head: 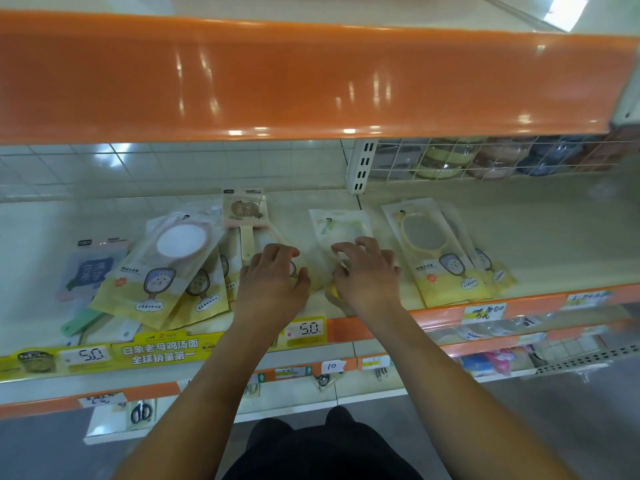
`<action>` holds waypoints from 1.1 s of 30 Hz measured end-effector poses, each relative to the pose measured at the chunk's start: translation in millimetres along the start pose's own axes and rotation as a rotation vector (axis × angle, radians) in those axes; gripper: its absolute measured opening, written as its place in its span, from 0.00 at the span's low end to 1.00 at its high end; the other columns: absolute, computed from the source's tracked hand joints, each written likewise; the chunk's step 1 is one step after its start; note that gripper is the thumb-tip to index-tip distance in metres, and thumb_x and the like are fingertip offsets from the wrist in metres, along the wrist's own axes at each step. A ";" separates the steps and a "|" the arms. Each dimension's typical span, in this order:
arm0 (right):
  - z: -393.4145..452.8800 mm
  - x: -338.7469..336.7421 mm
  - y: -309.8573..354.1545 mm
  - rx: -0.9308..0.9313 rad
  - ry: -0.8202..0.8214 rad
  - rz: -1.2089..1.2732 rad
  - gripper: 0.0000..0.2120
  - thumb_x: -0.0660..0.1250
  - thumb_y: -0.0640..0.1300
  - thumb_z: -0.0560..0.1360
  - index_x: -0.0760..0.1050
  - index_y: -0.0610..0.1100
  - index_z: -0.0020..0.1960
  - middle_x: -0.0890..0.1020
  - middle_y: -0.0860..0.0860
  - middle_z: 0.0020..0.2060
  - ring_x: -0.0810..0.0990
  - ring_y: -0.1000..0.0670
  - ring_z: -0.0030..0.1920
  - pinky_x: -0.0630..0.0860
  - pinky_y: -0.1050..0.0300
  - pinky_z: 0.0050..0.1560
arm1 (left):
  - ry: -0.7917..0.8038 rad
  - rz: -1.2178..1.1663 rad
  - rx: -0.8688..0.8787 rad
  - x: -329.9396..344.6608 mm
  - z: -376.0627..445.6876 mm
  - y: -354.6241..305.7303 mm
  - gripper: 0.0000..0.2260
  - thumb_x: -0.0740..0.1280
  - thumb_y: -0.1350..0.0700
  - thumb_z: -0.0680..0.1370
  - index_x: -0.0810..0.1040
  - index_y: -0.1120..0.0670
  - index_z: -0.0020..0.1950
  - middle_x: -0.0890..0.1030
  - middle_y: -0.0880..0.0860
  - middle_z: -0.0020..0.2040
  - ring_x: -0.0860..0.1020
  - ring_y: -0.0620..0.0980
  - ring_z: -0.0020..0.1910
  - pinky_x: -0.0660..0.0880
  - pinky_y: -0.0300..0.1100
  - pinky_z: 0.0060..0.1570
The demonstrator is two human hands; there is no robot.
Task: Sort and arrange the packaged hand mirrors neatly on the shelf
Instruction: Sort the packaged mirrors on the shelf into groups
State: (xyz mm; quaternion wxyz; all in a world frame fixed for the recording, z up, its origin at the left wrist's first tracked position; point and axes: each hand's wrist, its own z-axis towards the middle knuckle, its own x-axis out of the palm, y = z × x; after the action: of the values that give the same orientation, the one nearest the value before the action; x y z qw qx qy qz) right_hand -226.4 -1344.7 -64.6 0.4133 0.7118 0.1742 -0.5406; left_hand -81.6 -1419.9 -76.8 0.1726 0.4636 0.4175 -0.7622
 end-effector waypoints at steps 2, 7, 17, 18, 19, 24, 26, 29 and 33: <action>-0.2 -5.3 0.1 0.001 -0.038 0.010 0.17 0.62 0.50 0.76 0.73 0.60 0.64 0.67 0.54 0.68 0.64 0.42 0.66 0.65 0.47 0.59 | 0.009 -0.008 0.010 1.9 0.6 -2.6 0.13 0.68 0.53 0.75 0.77 0.55 0.58 0.77 0.54 0.55 0.77 0.58 0.52 0.71 0.51 0.50; -0.4 -12.6 -9.3 0.035 -0.131 0.020 0.17 0.63 0.50 0.75 0.74 0.58 0.63 0.68 0.52 0.68 0.67 0.41 0.64 0.67 0.47 0.60 | 0.064 -0.012 0.023 6.5 6.7 -12.6 0.15 0.65 0.50 0.76 0.76 0.53 0.61 0.76 0.53 0.58 0.75 0.57 0.56 0.71 0.51 0.53; -7.5 -29.7 -32.2 0.063 -0.244 0.175 0.20 0.61 0.48 0.70 0.79 0.49 0.60 0.75 0.47 0.62 0.73 0.35 0.57 0.71 0.41 0.58 | 0.111 -0.028 0.134 24.0 19.5 -44.0 0.14 0.66 0.50 0.76 0.76 0.52 0.60 0.76 0.51 0.58 0.76 0.56 0.55 0.72 0.51 0.51; -8.3 -32.0 -33.0 0.056 -0.248 0.205 0.20 0.61 0.48 0.70 0.79 0.48 0.60 0.75 0.47 0.62 0.73 0.36 0.57 0.71 0.42 0.58 | 0.116 -0.036 0.144 25.5 20.9 -45.8 0.14 0.66 0.50 0.76 0.76 0.52 0.60 0.76 0.51 0.58 0.76 0.56 0.56 0.73 0.51 0.52; -8.8 -33.9 -34.6 0.041 -0.258 0.236 0.20 0.62 0.47 0.70 0.79 0.47 0.60 0.75 0.47 0.62 0.74 0.36 0.57 0.72 0.44 0.58 | 0.120 -0.040 0.153 26.9 22.4 -47.5 0.14 0.66 0.50 0.76 0.76 0.52 0.60 0.75 0.51 0.58 0.75 0.56 0.56 0.72 0.50 0.52; -8.5 -44.7 -37.7 -0.011 -0.332 0.319 0.19 0.62 0.45 0.70 0.80 0.44 0.59 0.76 0.47 0.60 0.75 0.37 0.57 0.73 0.45 0.57 | 0.161 -0.022 0.161 32.1 29.0 -55.1 0.14 0.65 0.49 0.76 0.75 0.51 0.61 0.74 0.50 0.60 0.74 0.55 0.57 0.69 0.49 0.53; -7.1 -47.9 -37.1 -0.028 -0.330 0.354 0.20 0.62 0.46 0.70 0.79 0.43 0.59 0.77 0.48 0.60 0.76 0.38 0.57 0.75 0.45 0.57 | 0.177 -0.021 0.160 32.7 31.9 -57.5 0.15 0.65 0.49 0.77 0.74 0.50 0.62 0.74 0.50 0.61 0.73 0.55 0.59 0.67 0.48 0.55; -7.9 -51.9 -36.6 -0.063 -0.345 0.396 0.20 0.61 0.47 0.70 0.79 0.43 0.59 0.77 0.48 0.58 0.77 0.40 0.57 0.75 0.44 0.56 | 0.183 -0.020 0.158 32.8 35.6 -61.0 0.15 0.64 0.49 0.77 0.74 0.51 0.63 0.74 0.50 0.62 0.73 0.55 0.60 0.66 0.49 0.56; -8.5 -57.5 -37.7 -0.041 -0.447 0.266 0.19 0.61 0.47 0.71 0.79 0.45 0.59 0.78 0.48 0.60 0.74 0.39 0.57 0.75 0.44 0.53 | 0.181 -0.018 0.173 32.8 38.3 -64.0 0.15 0.64 0.49 0.77 0.74 0.51 0.63 0.74 0.50 0.61 0.73 0.55 0.60 0.67 0.50 0.57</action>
State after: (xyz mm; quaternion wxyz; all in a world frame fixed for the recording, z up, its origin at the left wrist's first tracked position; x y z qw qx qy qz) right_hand -267.7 -1304.2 -26.6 0.5235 0.5827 -0.0055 -0.6216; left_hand -161.5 -1408.4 -65.7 0.0868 0.5397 0.3683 -0.7520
